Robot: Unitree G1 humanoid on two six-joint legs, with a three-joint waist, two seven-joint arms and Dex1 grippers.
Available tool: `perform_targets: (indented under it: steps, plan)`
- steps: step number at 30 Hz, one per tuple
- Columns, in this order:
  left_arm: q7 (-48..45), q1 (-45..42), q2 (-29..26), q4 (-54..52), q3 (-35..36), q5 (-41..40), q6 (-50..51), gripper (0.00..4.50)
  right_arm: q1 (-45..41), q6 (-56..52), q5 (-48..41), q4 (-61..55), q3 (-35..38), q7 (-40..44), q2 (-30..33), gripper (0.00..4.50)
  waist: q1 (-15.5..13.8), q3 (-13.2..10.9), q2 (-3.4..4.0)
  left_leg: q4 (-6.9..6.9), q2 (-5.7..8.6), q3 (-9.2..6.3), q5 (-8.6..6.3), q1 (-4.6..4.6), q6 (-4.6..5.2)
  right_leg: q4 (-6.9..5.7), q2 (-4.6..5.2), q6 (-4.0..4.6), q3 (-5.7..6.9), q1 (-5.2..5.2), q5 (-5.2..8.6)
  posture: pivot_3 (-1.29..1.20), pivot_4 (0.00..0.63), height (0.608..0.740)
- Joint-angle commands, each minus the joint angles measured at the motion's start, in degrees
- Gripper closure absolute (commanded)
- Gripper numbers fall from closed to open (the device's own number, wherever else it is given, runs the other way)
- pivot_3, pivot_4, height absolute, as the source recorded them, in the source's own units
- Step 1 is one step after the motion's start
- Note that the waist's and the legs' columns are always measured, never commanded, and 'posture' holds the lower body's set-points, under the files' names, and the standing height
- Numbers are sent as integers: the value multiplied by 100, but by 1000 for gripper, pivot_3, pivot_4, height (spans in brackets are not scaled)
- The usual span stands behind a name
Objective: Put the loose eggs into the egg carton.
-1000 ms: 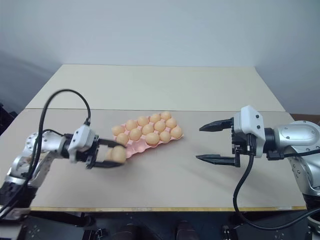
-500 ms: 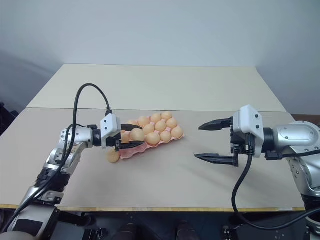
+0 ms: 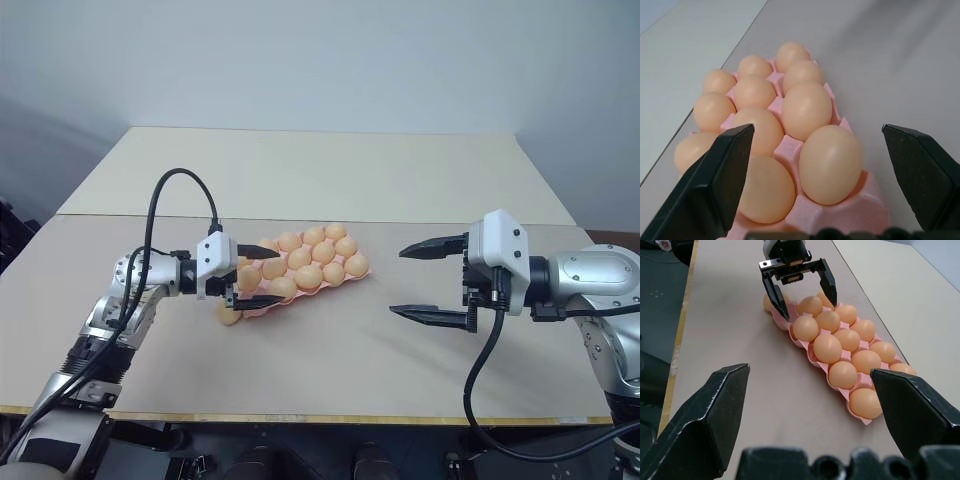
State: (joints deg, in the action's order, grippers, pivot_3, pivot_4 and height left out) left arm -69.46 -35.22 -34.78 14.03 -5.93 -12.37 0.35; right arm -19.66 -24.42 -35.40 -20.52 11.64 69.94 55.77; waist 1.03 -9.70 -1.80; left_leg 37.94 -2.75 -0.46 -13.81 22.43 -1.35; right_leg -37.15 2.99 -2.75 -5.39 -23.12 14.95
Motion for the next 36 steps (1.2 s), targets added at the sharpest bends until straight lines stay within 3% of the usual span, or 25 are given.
perform_targets:
  steps: [1, 9, 12, 15, 21, 36]
  plan:
    - [-288, 115, -455, -456, 573, -585, 301, 49, -138, 6, -134, -84, 39, 1, -19, 0, 23, 0, 0, 0, -2, 0, 0, 1, 0, 0, -1, 0, 0, -1, 0, 0, 150, 740]
    - [-1018, 867, -1653, -892, 1662, -1551, 903, 49, -217, 66, -102, 142, -27, 140, -46, 0, 113, 0, 1, -1, -5, 1, 0, -2, 0, 0, 0, 0, 1, 0, 0, 0, 150, 740]
    - [-1341, 1701, -2264, -1072, 2291, -1696, 1036, 49, -250, 78, -119, 256, -56, 255, -41, 0, 140, -1, 2, -1, -6, 1, 0, -1, 0, 2, 1, -1, 2, -1, 1, 0, 150, 740]
    - [-1440, 2385, -2499, -1421, 2692, -1875, 1191, 49, -244, 67, -116, 285, -92, 320, -43, 0, 152, -2, 4, -5, -8, 6, 0, -2, 0, 3, 2, 0, 0, -4, 1, 0, 150, 740]
    - [-1340, 3151, -2535, -1990, 3175, -2036, 1379, 49, -235, 49, -124, 300, -134, 379, -76, 0, 88, -2, 4, -5, -9, 6, 0, -7, 0, 1, 2, 1, 4, 0, 1, 0, 150, 740]
    - [-1043, 3430, -2480, -2503, 3388, -2164, 1695, 49, -260, 92, -137, 415, -135, 536, -66, 0, 145, -2, 4, -5, -9, 9, 0, -8, 0, 1, 1, 1, 0, -2, 1, 0, 150, 740]
